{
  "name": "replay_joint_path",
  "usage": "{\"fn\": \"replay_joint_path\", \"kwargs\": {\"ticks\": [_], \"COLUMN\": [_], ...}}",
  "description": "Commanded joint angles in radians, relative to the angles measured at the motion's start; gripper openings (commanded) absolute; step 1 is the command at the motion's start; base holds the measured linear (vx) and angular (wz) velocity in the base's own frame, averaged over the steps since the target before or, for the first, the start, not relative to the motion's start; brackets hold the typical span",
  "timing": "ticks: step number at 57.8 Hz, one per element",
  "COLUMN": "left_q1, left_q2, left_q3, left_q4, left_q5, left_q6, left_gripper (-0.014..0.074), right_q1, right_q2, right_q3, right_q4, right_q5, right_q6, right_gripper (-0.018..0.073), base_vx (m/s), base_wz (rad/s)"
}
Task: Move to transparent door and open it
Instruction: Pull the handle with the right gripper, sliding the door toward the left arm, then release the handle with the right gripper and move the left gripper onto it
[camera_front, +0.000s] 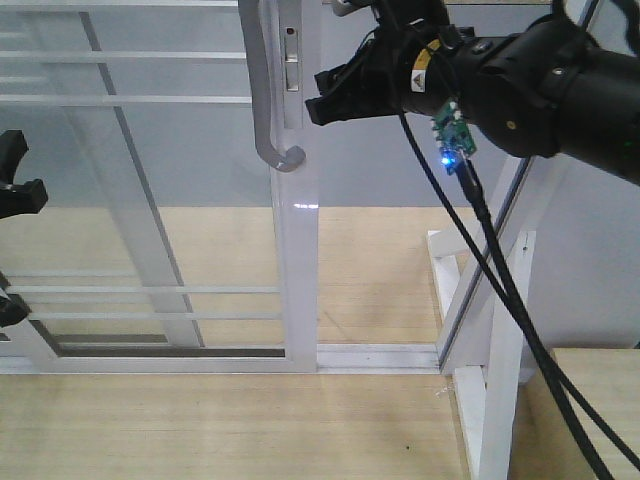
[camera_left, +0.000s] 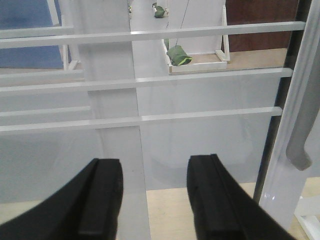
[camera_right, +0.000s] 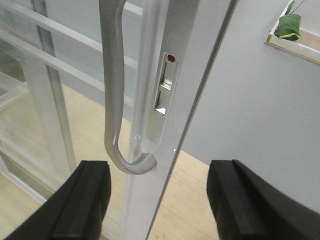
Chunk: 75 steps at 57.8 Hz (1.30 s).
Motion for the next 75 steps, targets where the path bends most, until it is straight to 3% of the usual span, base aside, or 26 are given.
{"fn": "replay_joint_path", "kwargs": {"ticks": [1, 18, 23, 30, 37, 45, 51, 63, 75], "left_q1": [-0.007, -0.007, -0.007, -0.035, -0.094, -0.15, -0.186, -0.246, -0.259], "left_q2": [-0.013, -0.013, -0.013, -0.003, 0.06, 0.186, 0.295, 0.491, 0.634], "left_q3": [-0.034, -0.034, -0.034, -0.035, -0.037, -0.06, -0.127, -0.338, -0.522], "left_q4": [0.03, 0.054, 0.057, 0.152, 0.245, 0.246, 0.255, 0.257, 0.263], "left_q5": [-0.087, -0.099, -0.1, -0.108, -0.188, -0.33, -0.377, -0.402, -0.403], "left_q6": [-0.011, -0.022, -0.069, -0.098, -0.114, -0.225, -0.244, -0.244, -0.244], "left_gripper": [0.0439, 0.0439, 0.0439, 0.0439, 0.0439, 0.0439, 0.044, 0.044, 0.044], "right_q1": [-0.032, -0.283, -0.358, -0.418, -0.429, -0.429, -0.429, -0.429, -0.429], "right_q2": [-0.117, -0.426, -0.521, -0.618, -0.666, -0.674, -0.674, -0.674, -0.674], "right_q3": [0.047, 0.364, 0.412, 0.449, 0.478, 0.49, 0.49, 0.49, 0.49], "right_q4": [-0.024, -0.058, -0.083, -0.112, -0.114, -0.113, -0.114, -0.116, -0.122], "right_q5": [-0.047, 0.012, 0.077, 0.143, 0.177, 0.207, 0.21, 0.21, 0.215], "right_q6": [0.027, 0.059, 0.059, 0.057, 0.058, 0.06, 0.061, 0.061, 0.061], "right_gripper": [0.0498, 0.0498, 0.0498, 0.0498, 0.0498, 0.0498, 0.0498, 0.0498, 0.0498], "base_vx": [0.0, 0.0, 0.0, 0.0, 0.0, 0.0, 0.0, 0.0, 0.0], "base_wz": [0.0, 0.0, 0.0, 0.0, 0.0, 0.0, 0.0, 0.0, 0.0]}}
